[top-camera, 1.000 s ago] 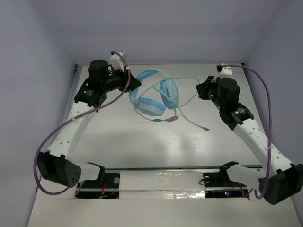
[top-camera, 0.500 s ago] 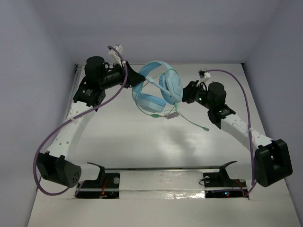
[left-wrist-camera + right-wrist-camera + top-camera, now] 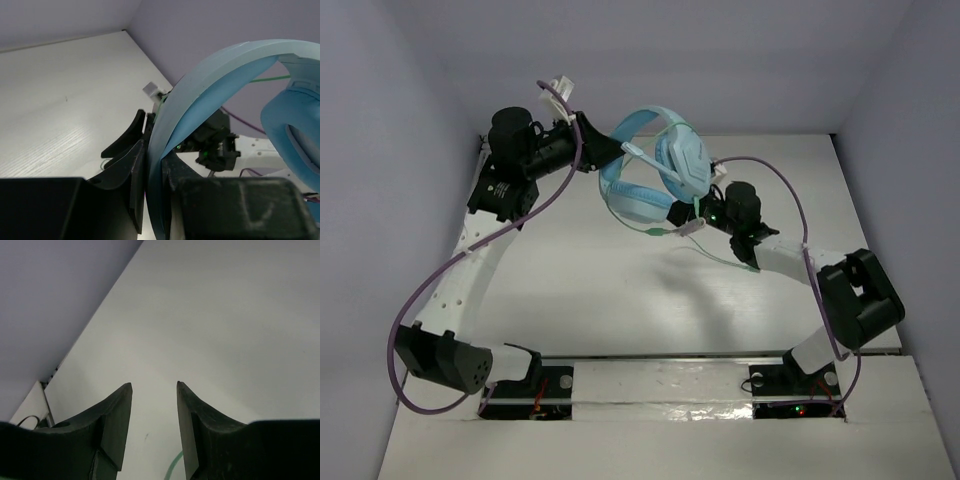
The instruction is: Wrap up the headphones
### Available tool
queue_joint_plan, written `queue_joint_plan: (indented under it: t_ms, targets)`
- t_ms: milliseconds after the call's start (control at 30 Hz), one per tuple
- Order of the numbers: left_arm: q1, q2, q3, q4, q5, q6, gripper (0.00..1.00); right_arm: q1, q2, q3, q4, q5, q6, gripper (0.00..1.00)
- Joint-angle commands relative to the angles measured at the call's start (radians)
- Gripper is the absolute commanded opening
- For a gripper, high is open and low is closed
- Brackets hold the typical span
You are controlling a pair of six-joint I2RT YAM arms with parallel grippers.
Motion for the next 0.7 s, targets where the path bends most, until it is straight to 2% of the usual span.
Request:
queue_joint_plan:
  t_ms: [0,267,667]
  targets:
    - [0.008,-0.019,0.080,0.116,0.040,-0.113,0.00,-0.002,0.006,-0.049,0.181,0.026,0.012,0.47]
    - [0.008,-0.008,0.135,0.201,0.009,-0.216,0.00,-0.002,0.111,-0.106,0.293,0.022,0.032,0.50]
    - [0.008,-0.006,0.177,0.193,-0.052,-0.229,0.00,0.023,0.217,-0.089,0.291,0.043,0.021,0.51]
